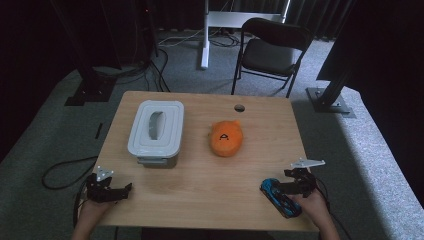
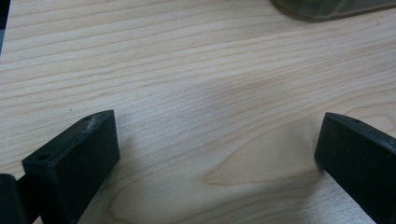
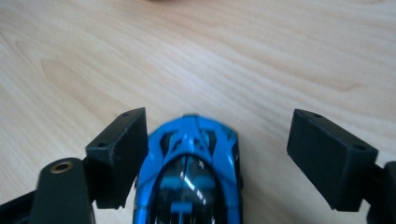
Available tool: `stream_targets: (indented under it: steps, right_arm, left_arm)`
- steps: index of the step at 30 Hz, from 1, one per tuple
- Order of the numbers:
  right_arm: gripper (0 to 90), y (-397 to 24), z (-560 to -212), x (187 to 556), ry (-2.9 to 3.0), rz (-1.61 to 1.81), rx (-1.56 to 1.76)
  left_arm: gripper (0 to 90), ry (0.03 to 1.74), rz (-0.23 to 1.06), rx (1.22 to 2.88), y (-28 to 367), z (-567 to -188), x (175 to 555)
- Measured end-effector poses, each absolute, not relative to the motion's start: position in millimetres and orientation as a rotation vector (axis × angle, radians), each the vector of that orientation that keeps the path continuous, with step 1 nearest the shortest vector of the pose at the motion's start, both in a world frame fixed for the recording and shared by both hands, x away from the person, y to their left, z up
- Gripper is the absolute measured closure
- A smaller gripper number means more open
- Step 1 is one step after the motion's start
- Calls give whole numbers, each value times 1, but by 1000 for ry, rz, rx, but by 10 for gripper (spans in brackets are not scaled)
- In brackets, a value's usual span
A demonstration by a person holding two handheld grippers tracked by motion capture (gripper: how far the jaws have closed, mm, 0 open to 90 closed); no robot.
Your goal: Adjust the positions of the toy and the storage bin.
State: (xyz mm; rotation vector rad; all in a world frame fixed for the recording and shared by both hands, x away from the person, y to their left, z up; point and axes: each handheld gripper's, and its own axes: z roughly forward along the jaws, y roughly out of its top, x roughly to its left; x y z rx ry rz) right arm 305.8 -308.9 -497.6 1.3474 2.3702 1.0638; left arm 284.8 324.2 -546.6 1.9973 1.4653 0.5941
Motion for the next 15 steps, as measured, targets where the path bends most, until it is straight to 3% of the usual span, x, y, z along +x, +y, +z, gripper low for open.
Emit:
stream_targets:
  steps: [15]
  right_arm:
    - [198,-293,-479,344,2337,1126,1313]
  left_arm:
    - [3,1465,594,1997,324,-547,285]
